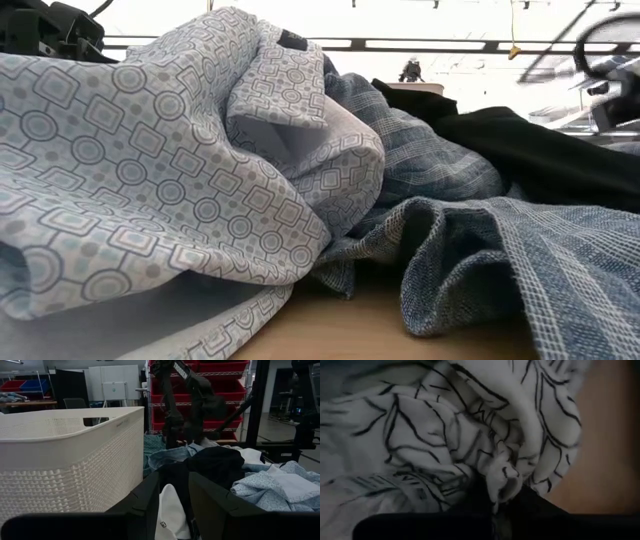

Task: Sort clothes
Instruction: Put the white pajama pants into the laundry bin

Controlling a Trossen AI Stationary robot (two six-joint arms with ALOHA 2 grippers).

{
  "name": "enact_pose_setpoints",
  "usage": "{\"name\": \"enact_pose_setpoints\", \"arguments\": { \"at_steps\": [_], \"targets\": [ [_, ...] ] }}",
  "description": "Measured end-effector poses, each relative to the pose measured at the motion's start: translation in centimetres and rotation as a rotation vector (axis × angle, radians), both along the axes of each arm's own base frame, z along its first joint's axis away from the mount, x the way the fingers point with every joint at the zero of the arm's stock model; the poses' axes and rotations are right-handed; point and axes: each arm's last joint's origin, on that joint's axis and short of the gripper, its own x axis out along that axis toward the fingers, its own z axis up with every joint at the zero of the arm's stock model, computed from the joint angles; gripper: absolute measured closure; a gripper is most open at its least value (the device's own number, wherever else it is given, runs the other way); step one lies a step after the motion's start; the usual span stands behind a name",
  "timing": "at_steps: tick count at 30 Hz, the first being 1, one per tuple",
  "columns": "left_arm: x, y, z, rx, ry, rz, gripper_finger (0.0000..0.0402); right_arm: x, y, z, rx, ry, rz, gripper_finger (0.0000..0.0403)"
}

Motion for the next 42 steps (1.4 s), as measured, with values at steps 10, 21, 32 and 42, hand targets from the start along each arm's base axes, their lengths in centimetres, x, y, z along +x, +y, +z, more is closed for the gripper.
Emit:
{"name": "enact_pose_setpoints", "arguments": {
  "at_steps": [10, 21, 32, 42],
  "targets": [
    [0.0, 0.0, 0.0, 0.000, 0.000, 0.000, 0.0289, 0.9, 0.4, 8.0, -0.108, -0.018, 0.027, 0.0385],
    [0.0, 0.0, 0.0, 0.000, 0.000, 0.000, 0.0289, 1.0, -0.1, 15.6, -0.186, -0.186, 0.031, 0.0385],
    [0.0, 0.0, 0.0, 0.000, 0.000, 0.000, 0.0289, 0.7, -1.4, 21.3, -0.202, -0.461, 0.014, 0.0385],
    [0.0, 0.0, 0.0, 0.000, 0.000, 0.000, 0.0289, 1.7, -4.2, 24.6, -0.246, -0.539, -0.023, 0.0385]
  ]
}}
